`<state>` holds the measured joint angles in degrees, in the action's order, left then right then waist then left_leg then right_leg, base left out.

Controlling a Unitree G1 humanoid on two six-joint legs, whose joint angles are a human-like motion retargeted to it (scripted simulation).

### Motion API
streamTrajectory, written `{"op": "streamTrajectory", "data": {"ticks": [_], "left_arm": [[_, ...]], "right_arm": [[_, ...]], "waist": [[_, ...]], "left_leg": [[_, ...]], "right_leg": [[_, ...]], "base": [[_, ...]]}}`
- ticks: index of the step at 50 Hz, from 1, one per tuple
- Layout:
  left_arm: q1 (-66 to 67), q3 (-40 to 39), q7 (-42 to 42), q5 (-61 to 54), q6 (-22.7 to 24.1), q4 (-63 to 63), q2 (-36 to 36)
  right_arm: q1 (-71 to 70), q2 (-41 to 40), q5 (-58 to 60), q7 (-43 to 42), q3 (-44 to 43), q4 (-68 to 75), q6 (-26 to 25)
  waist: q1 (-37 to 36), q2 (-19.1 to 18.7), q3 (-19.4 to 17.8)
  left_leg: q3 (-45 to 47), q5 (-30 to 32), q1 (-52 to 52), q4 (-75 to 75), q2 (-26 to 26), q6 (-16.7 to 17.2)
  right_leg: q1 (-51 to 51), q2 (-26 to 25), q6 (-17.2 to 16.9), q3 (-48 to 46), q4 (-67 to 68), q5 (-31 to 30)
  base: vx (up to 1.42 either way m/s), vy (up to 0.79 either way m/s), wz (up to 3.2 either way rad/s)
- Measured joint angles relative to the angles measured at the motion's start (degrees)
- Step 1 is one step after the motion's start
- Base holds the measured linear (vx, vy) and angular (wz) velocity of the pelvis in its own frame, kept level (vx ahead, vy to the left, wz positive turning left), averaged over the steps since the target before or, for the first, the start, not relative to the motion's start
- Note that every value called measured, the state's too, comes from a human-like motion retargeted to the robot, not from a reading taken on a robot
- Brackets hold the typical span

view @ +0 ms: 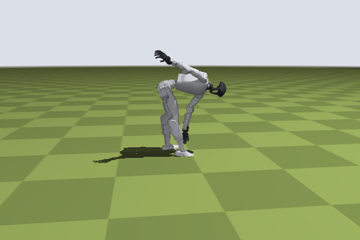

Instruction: In place motions

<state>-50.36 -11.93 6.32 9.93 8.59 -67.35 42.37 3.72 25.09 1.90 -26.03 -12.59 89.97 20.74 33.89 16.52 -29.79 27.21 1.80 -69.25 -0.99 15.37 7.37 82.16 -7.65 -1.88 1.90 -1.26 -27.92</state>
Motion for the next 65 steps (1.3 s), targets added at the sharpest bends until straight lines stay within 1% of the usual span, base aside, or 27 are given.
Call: {"op": "streamTrajectory", "data": {"ticks": [2,5,9,12,17,20,23,25,28,30,32,35,39,41,43,44,47,50,52,54,55,57,60,62,63,65], "left_arm": [[1.01,-0.74,3.77,-1.51,0.85,0.85,-0.65],[3.26,-1.07,3.57,-3.64,1.97,2.43,-2.16],[9.54,-0.36,4.5,-7.27,3.88,5.24,-4.09],[15.77,0.48,5.43,-7.34,5.09,6.75,-5.65],[26.5,2.99,6.3,-6.35,5.65,7.42,-9.94],[33.63,4.05,5.47,-8.17,4.63,7.1,-14.94],[41.49,3.64,7.19,-11.15,3.73,8.48,-21.17],[45.9,3.85,8.9,-12.79,3.36,9.17,-24.56],[51.71,5.06,10.83,-14.09,3.33,9.73,-27.12],[55.1,5.77,11.69,-13.76,3.38,9.88,-27.78],[58.6,6.79,12.89,-13.09,3.87,10.31,-27.71],[62.53,7.64,14.29,-11.73,4.21,10.35,-27.93],[65.36,7.57,15.54,-6.78,4.65,9.9,-28.1],[65.59,8.42,15.62,-3.9,5.59,9.34,-27.88],[64.66,10.37,15.1,-1.16,6.41,8.0,-27.32],[63.91,10.98,14.8,0.31,6.6,6.91,-26.94],[61.73,10.02,15.36,6.26,7.01,3.71,-25.96],[60.36,8.77,16.75,13.3,9.06,3.32,-25.04],[59.54,9.12,14.09,16.52,10.99,3.07,-24.46],[58.71,10.0,8.67,19.02,12.54,2.04,-24.18],[58.36,10.51,5.93,19.88,13.07,1.29,-24.21],[57.94,11.43,3.17,21.46,13.81,0.22,-24.17],[57.32,12.39,2.93,25.13,14.61,-0.4,-24.16],[56.74,13.24,2.42,27.16,15.04,-0.46,-23.91],[56.38,13.97,1.67,27.56,15.32,-0.57,-23.66],[56.13,14.89,0.32,27.56,15.67,-0.8,-23.52]], "right_arm": [[0.39,0.47,-1.86,0.12,-0.54,0.33,0.21],[1.16,1.45,-3.18,-0.4,-2.36,0.17,0.14],[1.68,3.55,-1.23,-1.94,-3.97,-0.91,-0.32],[1.24,4.96,1.27,-2.99,-4.05,-2.14,-1.02],[0.05,6.3,7.72,-2.96,0.4,-4.95,-3.42],[-2.01,5.87,13.75,-3.48,4.59,-7.6,-5.89],[-4.48,3.65,18.31,-1.25,4.59,-11.38,-8.26],[-6.32,2.1,16.98,0.87,3.52,-13.68,-7.72],[-9.82,1.65,13.13,4.52,3.12,-16.15,-6.53],[-12.44,2.43,13.02,6.2,3.26,-17.23,-6.77],[-15.34,4.62,14.48,7.85,2.98,-17.82,-7.86],[-18.92,8.48,16.25,8.73,2.74,-19.15,-8.36],[-22.52,16.24,12.71,8.72,3.2,-19.63,-8.07],[-24.03,20.81,11.08,9.05,1.71,-19.39,-8.46],[-24.91,25.56,9.14,8.48,-1.55,-18.62,-8.89],[-25.39,27.54,7.75,8.32,-3.05,-18.13,-9.02],[-28.22,31.71,3.59,8.91,-4.9,-17.13,-9.52],[-32.49,35.75,2.46,9.2,-4.31,-16.18,-11.33],[-35.17,38.68,2.2,10.2,-2.97,-15.72,-13.29],[-38.22,41.32,2.17,11.7,-1.14,-15.82,-14.83],[-39.66,42.35,2.25,12.23,-0.06,-15.99,-15.27],[-42.32,43.46,3.15,13.67,2.31,-16.42,-16.11],[-45.86,44.13,4.98,17.13,5.34,-16.41,-17.67],[-47.94,43.85,5.5,14.41,5.74,-15.56,-20.58],[-48.65,43.89,5.22,11.37,5.68,-15.17,-20.59],[-48.83,43.77,4.64,8.03,5.06,-15.14,-19.43]], "waist": [[-0.85,-0.96,0.0],[-3.3,-2.93,0.0],[-6.14,-6.09,0.0],[-8.21,-8.51,0.0],[-12.2,-12.66,0.0],[-15.41,-15.37,0.0],[-18.99,-18.45,0.0],[-22.2,-20.8,0.0],[-27.51,-24.65,0.0],[-31.14,-26.98,0.0],[-34.69,-30.02,0.0],[-39.84,-33.6,0.0],[-47.8,-37.56,0.0],[-52.89,-40.69,0.0],[-59.28,-44.73,0.0],[-62.57,-45.79,0.0],[-70.64,-46.31,0.0],[-77.06,-46.31,0.0],[-80.78,-46.31,0.0],[-84.11,-46.31,0.0],[-85.25,-46.31,0.0],[-86.62,-46.31,0.0],[-88.07,-46.31,0.0],[-89.17,-46.31,0.0],[-89.7,-46.31,0.0],[-89.76,-46.31,0.0]], "left_leg": [[-0.22,0.2,-0.5,-0.29,0.13,0.08],[-0.27,0.63,-0.26,-0.49,0.05,0.18],[-1.52,1.29,1.41,-0.6,-0.34,0.25],[-3.12,1.65,3.3,-0.76,-0.96,0.28],[-6.51,2.05,6.71,-1.17,-2.44,0.47],[-7.69,2.36,9.03,-1.31,-3.67,0.35],[-9.69,2.79,10.47,-1.61,-4.94,0.25],[-10.95,2.95,10.85,-2.03,-5.74,0.08],[-13.67,3.04,10.61,-3.01,-6.99,-0.03],[-15.56,3.08,10.38,-3.53,-8.07,-0.14],[-18.11,3.14,9.71,-4.32,-8.94,-0.19],[-20.95,3.41,8.31,-5.05,-10.39,-0.64],[-23.73,4.82,5.79,-4.69,-12.76,-1.13],[-25.28,5.86,4.25,-4.16,-13.68,-1.21],[-27.59,6.87,2.94,-3.62,-14.58,-1.15],[-28.35,7.28,2.1,-3.41,-14.87,-1.14],[-29.86,8.06,-1.86,-3.68,-15.42,-1.19],[-31.17,8.22,-6.55,-5.04,-15.89,-1.2],[-31.53,8.29,-9.14,-5.72,-16.13,-1.49],[-31.83,8.57,-11.73,-5.91,-16.36,-1.72],[-31.95,8.75,-12.84,-5.84,-16.37,-1.66],[-32.32,9.32,-14.26,-5.02,-16.5,-1.63],[-32.83,10.07,-15.65,-3.6,-16.6,-1.47],[-33.17,10.43,-16.47,-3.23,-16.56,-1.6],[-33.28,10.4,-16.82,-3.35,-16.52,-1.64],[-33.54,10.22,-17.05,-3.76,-16.48,-1.65]], "right_leg": [[0.12,0.02,0.34,0.24,0.29,0.29],[-0.6,0.36,0.59,0.19,0.71,0.77],[-3.51,1.52,0.5,-0.86,0.95,1.48],[-6.63,2.7,0.37,-1.79,1.09,2.04],[-12.43,4.97,0.24,-3.46,1.44,3.19],[-16.36,6.76,0.21,-5.02,1.65,4.09],[-19.97,8.66,0.03,-7.34,1.58,4.89],[-21.84,9.88,-0.18,-8.93,1.61,5.42],[-24.32,11.78,-0.76,-11.59,1.43,6.35],[-25.82,13.19,-1.41,-13.18,1.28,7.03],[-27.44,14.31,-2.16,-15.62,0.95,7.7],[-28.62,15.84,-3.11,-18.43,0.68,8.37],[-28.56,17.89,-3.51,-21.95,0.33,8.38],[-28.54,18.5,-3.73,-24.21,-0.01,8.31],[-28.82,18.88,-3.95,-26.6,-0.19,8.47],[-28.52,18.98,-4.01,-27.32,-0.25,8.48],[-25.97,19.11,-4.01,-28.68,-0.11,8.5],[-22.72,19.22,-4.1,-29.86,0.53,8.9],[-20.63,19.05,-4.12,-30.22,0.96,9.08],[-18.34,18.92,-4.14,-30.54,1.45,9.32],[-17.3,18.92,-4.15,-30.61,1.7,9.45],[-15.76,19.2,-4.27,-30.87,2.22,9.83],[-14.18,19.47,-3.95,-31.31,2.8,10.53],[-13.54,19.43,-3.73,-31.61,3.15,10.94],[-13.33,19.41,-3.62,-31.72,3.36,11.1],[-13.38,19.36,-3.41,-32.02,3.64,11.28]], "base": [[-0.01,0.0,0.25],[-0.06,-0.06,0.32],[-0.04,0.0,0.42],[0.0,0.07,0.5],[-0.02,0.08,0.62],[-0.02,0.04,0.81],[0.05,0.05,0.93],[0.06,0.05,0.93],[0.04,-0.04,1.02],[0.07,-0.04,1.09],[0.15,0.09,1.1],[0.13,0.0,0.95],[0.15,-0.09,0.92],[0.2,-0.24,0.93],[0.21,-0.35,0.82],[0.16,-0.46,0.55],[0.26,-0.28,0.26],[0.25,-0.33,0.07],[0.27,-0.2,-0.2],[0.25,-0.18,-0.28],[0.2,-0.08,-0.19],[0.16,-0.03,-0.07],[0.14,-0.05,0.01],[0.11,-0.11,-0.09],[0.08,-0.12,-0.13],[0.03,-0.05,-0.06]]}}
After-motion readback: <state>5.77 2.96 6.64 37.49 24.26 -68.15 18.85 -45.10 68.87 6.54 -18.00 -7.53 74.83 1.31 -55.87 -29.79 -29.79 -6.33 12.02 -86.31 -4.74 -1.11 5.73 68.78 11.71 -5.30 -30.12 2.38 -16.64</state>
